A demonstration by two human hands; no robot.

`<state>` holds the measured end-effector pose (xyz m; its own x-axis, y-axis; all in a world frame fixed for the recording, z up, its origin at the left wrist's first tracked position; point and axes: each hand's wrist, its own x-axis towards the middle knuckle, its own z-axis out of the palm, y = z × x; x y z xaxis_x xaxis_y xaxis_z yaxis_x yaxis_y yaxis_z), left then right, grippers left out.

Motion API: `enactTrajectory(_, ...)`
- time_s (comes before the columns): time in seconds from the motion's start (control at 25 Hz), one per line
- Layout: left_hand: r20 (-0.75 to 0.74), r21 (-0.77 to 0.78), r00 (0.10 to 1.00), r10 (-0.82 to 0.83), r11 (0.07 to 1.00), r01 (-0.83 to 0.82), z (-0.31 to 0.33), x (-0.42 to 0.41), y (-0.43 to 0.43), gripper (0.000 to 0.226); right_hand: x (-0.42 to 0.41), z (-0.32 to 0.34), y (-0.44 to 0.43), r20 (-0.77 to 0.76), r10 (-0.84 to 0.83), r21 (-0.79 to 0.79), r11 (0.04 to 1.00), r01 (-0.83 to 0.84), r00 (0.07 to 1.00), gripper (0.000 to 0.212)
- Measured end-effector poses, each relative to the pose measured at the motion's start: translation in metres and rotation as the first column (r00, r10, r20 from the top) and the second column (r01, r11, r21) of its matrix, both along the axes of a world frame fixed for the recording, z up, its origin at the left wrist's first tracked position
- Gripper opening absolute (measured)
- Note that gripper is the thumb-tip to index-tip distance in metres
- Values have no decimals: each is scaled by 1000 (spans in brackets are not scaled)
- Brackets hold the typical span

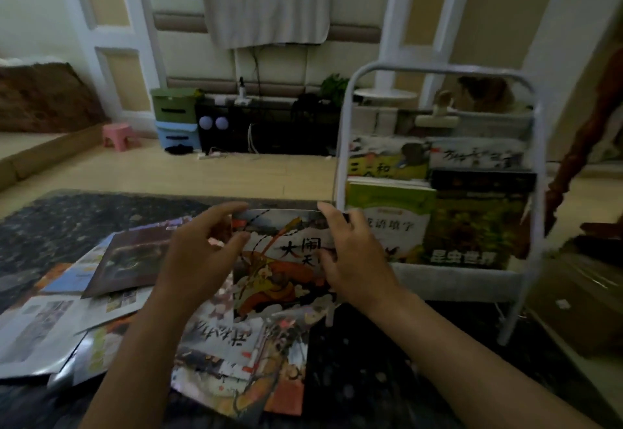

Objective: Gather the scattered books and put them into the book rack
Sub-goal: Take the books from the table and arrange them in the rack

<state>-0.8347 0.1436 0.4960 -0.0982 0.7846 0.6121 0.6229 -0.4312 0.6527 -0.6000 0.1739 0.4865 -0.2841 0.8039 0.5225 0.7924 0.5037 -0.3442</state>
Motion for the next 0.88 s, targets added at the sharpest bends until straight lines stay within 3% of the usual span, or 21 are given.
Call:
enactTrajectory(0.28, -187, 177, 976, -113, 973, 147, 100, 121, 26, 38, 122, 97, -3, -38, -126, 183, 974, 131, 991, 68)
enactTrajectory(0.6, -383, 399, 921, 64, 911, 102, 210, 190, 89, 23, 183, 191, 59, -35, -224, 424, 879, 217, 974, 58)
enactTrajectory(0.72, -429, 388, 891, 147, 921, 35, 217, 187, 110, 16, 177, 195, 93, 20, -203, 420, 890, 176, 979, 61)
enactTrajectory(0.88, -476, 298, 872, 116, 954, 36, 203, 190, 127, 15, 185, 188, 119, 65, -198, 403, 902, 155, 978, 57)
